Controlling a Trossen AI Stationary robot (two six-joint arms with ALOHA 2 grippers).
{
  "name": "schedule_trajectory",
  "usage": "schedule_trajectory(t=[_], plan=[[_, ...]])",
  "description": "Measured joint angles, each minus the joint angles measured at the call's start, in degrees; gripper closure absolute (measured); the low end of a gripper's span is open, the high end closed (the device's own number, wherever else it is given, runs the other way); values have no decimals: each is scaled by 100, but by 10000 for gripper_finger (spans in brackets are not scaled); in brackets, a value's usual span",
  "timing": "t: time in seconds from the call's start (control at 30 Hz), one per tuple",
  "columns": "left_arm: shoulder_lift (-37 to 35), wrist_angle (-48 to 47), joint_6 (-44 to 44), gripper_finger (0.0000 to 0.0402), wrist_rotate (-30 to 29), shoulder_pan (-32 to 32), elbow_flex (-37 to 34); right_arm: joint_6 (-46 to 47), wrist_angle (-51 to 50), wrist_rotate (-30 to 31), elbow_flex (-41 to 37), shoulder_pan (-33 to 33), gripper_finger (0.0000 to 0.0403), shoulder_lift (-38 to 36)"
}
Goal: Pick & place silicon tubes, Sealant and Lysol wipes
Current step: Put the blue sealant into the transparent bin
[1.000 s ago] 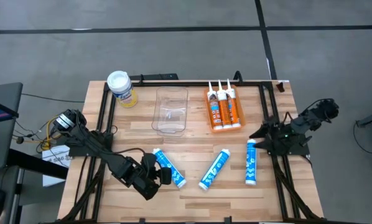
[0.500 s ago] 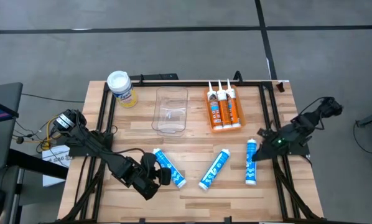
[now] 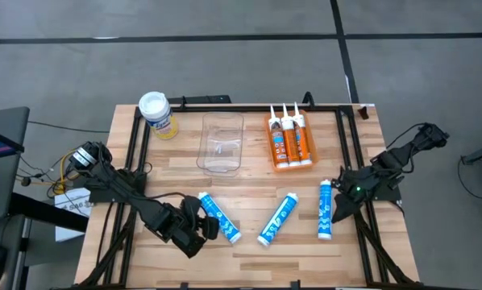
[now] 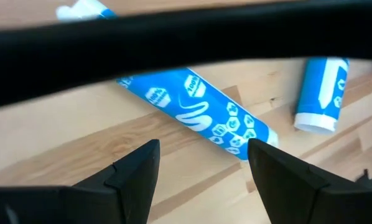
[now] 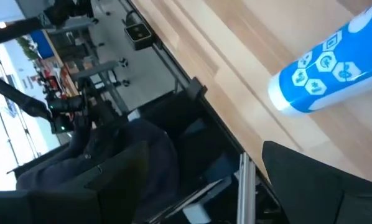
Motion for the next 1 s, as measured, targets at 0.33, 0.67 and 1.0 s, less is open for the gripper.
schedule_trajectory(t=[0.33,0.67,1.0], plan=[[-2,-119,129,165,45,0,0,177,-22,477,6,-17,97,-6],[-3,-121,129,165,201,0,0,156,-2853,1513,1381,26,97,964],[-3,-200,129,165,219,0,0,570,-3040,1676,1496,24,97,2965]])
